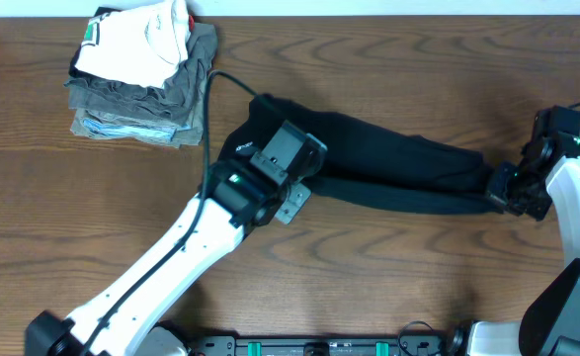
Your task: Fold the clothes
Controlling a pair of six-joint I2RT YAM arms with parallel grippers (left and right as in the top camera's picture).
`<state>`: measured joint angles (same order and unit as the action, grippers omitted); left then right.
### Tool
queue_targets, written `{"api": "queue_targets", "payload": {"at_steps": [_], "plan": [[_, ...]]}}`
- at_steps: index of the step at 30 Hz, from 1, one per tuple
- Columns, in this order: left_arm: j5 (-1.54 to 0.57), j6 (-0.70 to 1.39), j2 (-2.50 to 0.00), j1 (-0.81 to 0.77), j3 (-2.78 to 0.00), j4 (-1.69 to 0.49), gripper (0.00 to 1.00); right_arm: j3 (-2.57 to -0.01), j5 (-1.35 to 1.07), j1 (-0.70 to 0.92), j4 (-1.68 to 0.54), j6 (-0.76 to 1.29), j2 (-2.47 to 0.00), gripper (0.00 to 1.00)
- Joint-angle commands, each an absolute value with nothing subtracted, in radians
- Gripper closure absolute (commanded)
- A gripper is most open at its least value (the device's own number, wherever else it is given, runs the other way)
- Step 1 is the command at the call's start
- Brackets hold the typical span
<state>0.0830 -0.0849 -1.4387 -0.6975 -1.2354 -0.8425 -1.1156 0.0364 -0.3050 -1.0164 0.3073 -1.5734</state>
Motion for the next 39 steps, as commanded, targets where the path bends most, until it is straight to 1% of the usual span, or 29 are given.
{"api": "queue_targets", "payload": {"at_steps": [1,4,9,19,26,39], "plan": [[0.110,-0.128,-1.517,-0.694,-1.241,-0.786,0.94,-1.131,0.036,-0.313,-0.964,0.313,-1.557,0.99],[0.152,-0.135,-1.586,-0.677,-1.241,-0.719,0.94,-1.131,0.036,-0.313,-0.902,0.313,-1.558,0.99],[0.151,-0.146,-1.669,-0.616,-1.241,-0.611,0.94,-1.130,0.038,-0.313,-0.818,0.313,-1.558,0.99],[0.147,-0.147,-1.688,-0.493,-1.241,-0.474,0.94,-1.127,0.047,-0.313,-0.750,0.306,-1.579,0.99],[0.141,-0.181,-1.710,-0.481,-1.241,-0.423,0.94,-1.127,0.036,-0.305,-0.693,0.306,-1.665,0.99],[0.143,-0.187,-1.834,-0.480,-1.241,-0.333,0.94,-1.127,0.018,-0.248,-0.495,0.305,-1.807,0.98]]}}
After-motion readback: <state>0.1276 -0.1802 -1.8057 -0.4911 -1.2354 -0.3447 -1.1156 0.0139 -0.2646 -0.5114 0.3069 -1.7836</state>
